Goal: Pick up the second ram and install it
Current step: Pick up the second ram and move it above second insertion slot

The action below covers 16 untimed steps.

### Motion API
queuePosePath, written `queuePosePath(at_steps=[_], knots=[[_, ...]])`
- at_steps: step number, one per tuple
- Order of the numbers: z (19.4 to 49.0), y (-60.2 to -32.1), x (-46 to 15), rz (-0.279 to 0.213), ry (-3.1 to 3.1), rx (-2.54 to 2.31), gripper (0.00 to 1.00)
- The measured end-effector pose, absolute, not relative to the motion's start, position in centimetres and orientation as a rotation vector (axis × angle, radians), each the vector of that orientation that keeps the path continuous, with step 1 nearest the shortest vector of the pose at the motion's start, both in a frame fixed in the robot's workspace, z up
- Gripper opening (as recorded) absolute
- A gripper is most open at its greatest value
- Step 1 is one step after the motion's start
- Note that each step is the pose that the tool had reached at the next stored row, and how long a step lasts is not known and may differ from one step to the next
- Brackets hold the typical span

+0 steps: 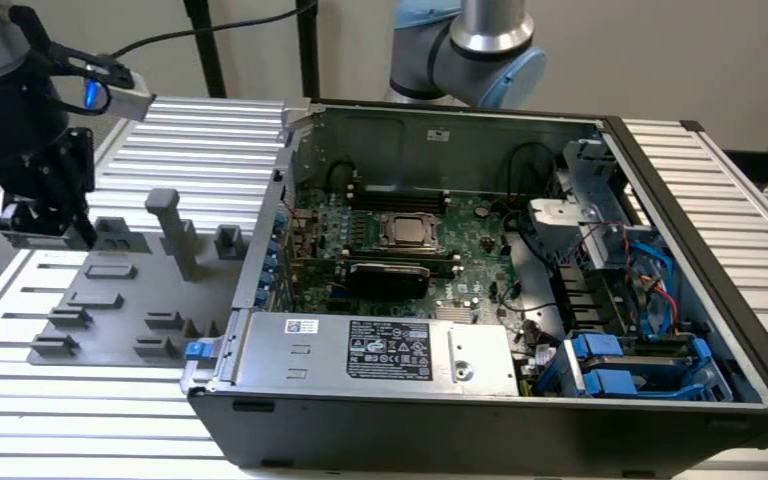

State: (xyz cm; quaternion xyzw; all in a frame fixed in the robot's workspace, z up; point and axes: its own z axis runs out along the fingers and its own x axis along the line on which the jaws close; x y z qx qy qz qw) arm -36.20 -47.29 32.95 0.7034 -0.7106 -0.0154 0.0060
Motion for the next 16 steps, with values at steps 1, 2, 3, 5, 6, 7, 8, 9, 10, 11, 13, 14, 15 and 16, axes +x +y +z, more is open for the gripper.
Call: queuePosePath(at_steps=[1,2,3,5,6,7,8,9,10,11,13,14,15,16], knots=[[33.4,-47.3,-35.9,-0.048,-2.224,2.201,0.14],[33.7,-47.3,-35.6,-0.048,-2.224,2.202,0.14],[34.0,-47.3,-35.4,-0.048,-2.224,2.202,0.14],[34.7,-47.3,-35.1,-0.048,-2.224,2.202,0.14],[35.0,-47.3,-34.9,-0.048,-2.224,2.202,0.14],[35.2,-47.3,-34.7,-0.048,-2.224,2.202,0.14],[35.5,-47.3,-34.5,-0.048,-2.223,2.202,0.14],[35.7,-47.3,-34.4,-0.048,-2.223,2.202,0.14],[35.9,-47.3,-34.3,-0.048,-2.223,2.203,0.14],[36.1,-47.3,-34.1,-0.047,-2.224,2.203,0.14],[36.4,-47.3,-33.9,-0.046,-2.224,2.204,0.14],[36.6,-47.3,-33.7,-0.046,-2.224,2.204,0.14],[36.8,-47.3,-33.5,-0.046,-2.224,2.204,0.14],[36.9,-47.3,-33.4,-0.046,-2.224,2.204,0.14]])
